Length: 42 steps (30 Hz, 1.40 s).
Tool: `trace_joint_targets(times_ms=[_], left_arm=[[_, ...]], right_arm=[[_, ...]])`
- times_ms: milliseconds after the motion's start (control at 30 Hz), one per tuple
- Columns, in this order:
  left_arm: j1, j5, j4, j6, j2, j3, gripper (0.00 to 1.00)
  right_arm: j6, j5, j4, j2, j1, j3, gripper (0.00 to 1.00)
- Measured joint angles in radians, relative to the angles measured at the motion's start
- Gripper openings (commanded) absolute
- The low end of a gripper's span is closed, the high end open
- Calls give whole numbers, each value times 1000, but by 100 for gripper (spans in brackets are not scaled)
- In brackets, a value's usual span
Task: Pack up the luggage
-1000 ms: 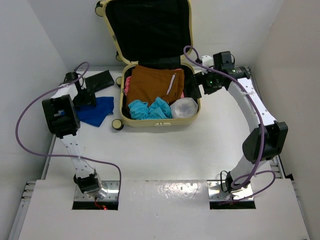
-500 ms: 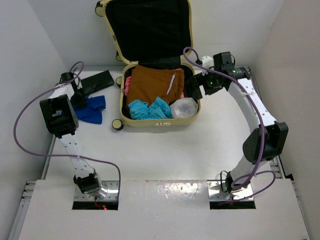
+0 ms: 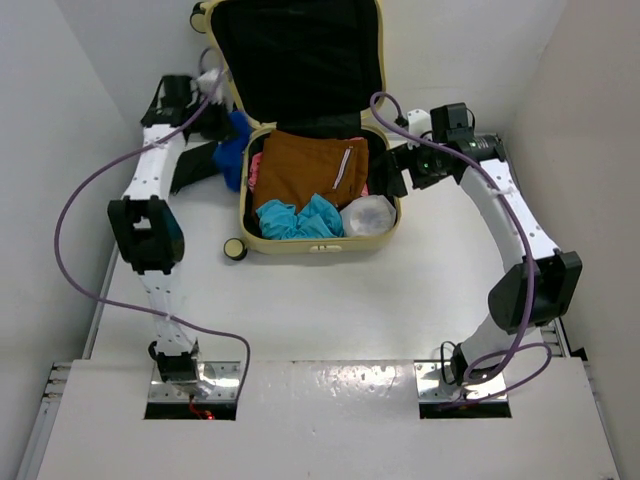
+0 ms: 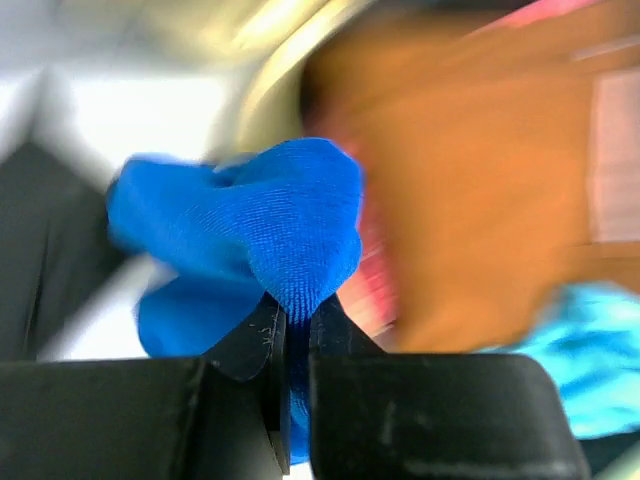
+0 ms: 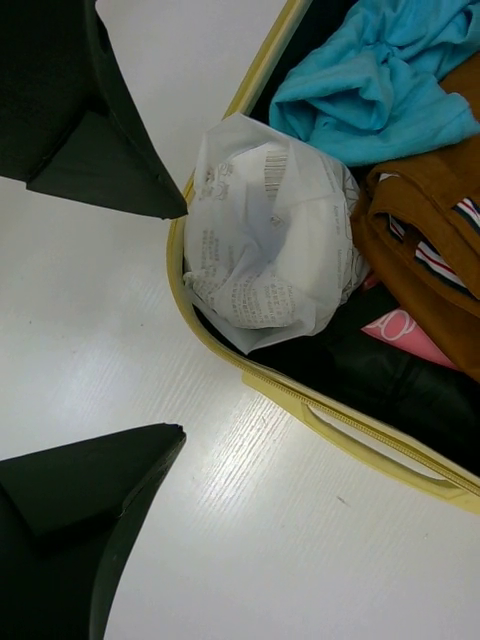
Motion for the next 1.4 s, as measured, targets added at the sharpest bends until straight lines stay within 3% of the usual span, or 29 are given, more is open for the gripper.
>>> trace_joint_targets(times_ms=[167,333,600,800,900,933,967,1033,1267,1400], left_arm=[[-243,112,83,71,-84,200,0],[-401,140,131,99,-142,137,0],[-398,33,110,52,-129,-227,0],[-373,-61,79,57,-86,-346,0],[-360,-62,104,75,-88,-403,26],[-352,-47,125,91,-90,-428,46],[-342,-29,138,114,-96,-452,58],[-322,10,143,137,-110,-478,69],[-202,164,50,266,-206,-486,74],[-90,226,19,328,-254,-400,74]], right_arm=[[24,16,8,-15,-13,-8,83],[37,25,8,-15,-30,-8,83],[40,24,10,-15,-32,-8,83],[39,20,10,-15,-32,-8,83],[39,16,10,-14,-32,-8,83],[39,15,10,-13,-32,-8,83],[39,14,10,-13,-32,-8,83],[38,14,10,-11,-32,-8,83],[36,14,10,10,-27,11,83],[32,14,11,15,-16,17,83]])
